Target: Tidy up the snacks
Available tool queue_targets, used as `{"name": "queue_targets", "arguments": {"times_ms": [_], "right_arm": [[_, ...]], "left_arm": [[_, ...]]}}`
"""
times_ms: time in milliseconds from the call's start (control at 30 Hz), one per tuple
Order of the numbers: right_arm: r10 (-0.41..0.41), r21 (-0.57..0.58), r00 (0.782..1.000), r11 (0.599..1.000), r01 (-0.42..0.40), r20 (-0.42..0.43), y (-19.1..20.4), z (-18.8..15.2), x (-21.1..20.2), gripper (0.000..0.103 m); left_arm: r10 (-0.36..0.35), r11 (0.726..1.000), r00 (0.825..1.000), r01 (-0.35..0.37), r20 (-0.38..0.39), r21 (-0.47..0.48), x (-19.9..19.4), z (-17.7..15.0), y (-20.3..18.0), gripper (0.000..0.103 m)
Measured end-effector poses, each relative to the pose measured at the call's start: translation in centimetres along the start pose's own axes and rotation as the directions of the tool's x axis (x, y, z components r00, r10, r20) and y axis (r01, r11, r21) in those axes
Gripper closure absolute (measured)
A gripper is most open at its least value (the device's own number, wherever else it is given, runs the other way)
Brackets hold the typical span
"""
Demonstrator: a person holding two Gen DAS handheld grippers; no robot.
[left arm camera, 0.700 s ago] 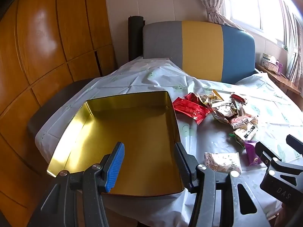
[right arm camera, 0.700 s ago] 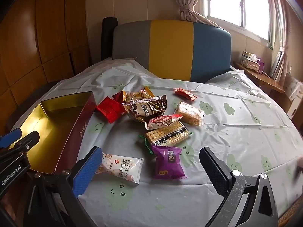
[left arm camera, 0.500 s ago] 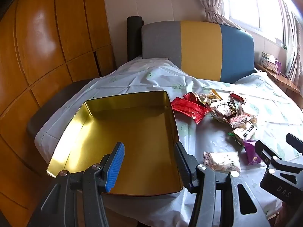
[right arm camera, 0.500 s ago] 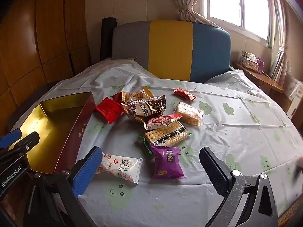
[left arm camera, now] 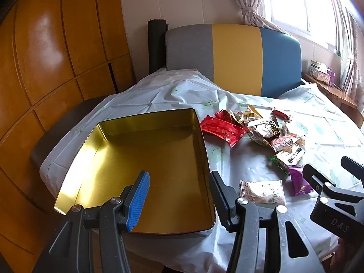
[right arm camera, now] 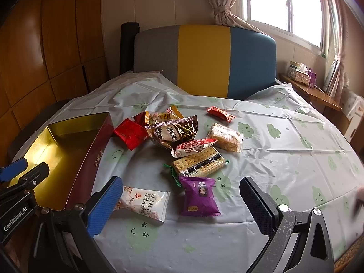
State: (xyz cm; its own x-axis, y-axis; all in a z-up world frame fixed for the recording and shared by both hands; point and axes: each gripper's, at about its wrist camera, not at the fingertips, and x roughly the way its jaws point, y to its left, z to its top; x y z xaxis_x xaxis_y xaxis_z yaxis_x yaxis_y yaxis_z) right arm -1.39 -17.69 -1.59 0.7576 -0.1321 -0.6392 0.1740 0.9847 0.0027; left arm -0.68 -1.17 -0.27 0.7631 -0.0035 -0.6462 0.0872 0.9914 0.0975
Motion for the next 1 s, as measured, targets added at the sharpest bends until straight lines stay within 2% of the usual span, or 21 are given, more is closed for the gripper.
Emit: {"name": "queue_targets", "arguments": {"times_ms": [1000], "right_arm": [[-0.010, 0.009, 1.000, 1.000, 0.010, 0.011, -1.3, 0.2, -0.1, 0.000]], "left_arm": [[-0.024, 0.999, 1.000, 0.024, -0.001, 0.036, -0.2, 0.1, -0.8, 0.048]]}}
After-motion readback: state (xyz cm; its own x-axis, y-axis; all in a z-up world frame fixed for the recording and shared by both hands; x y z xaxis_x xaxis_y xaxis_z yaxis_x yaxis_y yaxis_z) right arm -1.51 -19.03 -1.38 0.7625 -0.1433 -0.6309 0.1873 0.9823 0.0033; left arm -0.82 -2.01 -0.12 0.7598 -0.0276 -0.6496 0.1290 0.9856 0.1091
